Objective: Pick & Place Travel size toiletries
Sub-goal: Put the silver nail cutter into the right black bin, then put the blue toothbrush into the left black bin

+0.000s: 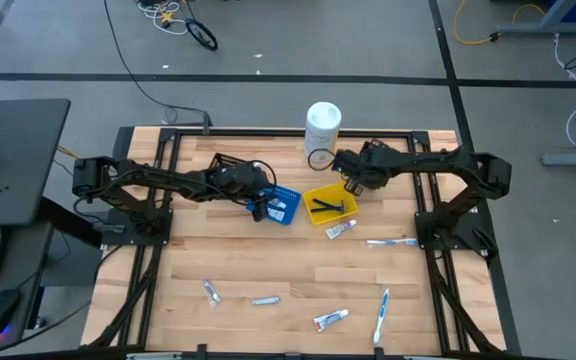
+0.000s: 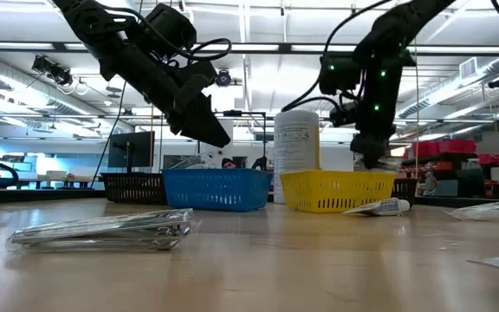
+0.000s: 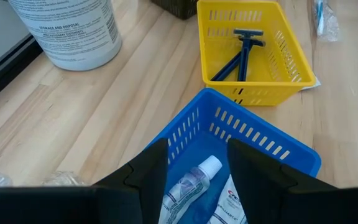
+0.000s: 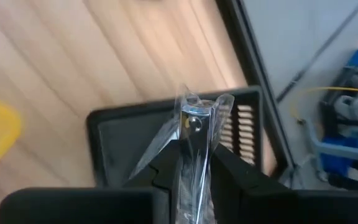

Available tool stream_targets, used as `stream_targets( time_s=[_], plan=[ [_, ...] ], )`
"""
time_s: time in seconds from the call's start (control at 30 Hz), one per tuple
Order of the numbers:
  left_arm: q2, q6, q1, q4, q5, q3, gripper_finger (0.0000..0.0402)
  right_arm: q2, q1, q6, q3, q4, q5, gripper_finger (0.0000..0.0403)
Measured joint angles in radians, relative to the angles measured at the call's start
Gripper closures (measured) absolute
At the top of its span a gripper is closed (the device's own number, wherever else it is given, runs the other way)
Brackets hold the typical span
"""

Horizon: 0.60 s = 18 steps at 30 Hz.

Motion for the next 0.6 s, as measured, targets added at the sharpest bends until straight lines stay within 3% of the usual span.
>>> stream_targets(
  time_s=[0.13,0.6],
  plan=[
    [0.000,0.001,0.000,0.000,0.000,0.000,0.0226,0.000,-0.054,-0.076,-0.015,0.048,-0.094,0.0326],
    [0.000,-0.007,0.000,0.001,0.000,0.000,0.0226,-0.001,-0.110,-0.060,-0.015,0.036,-0.120,0.0258]
  ],
)
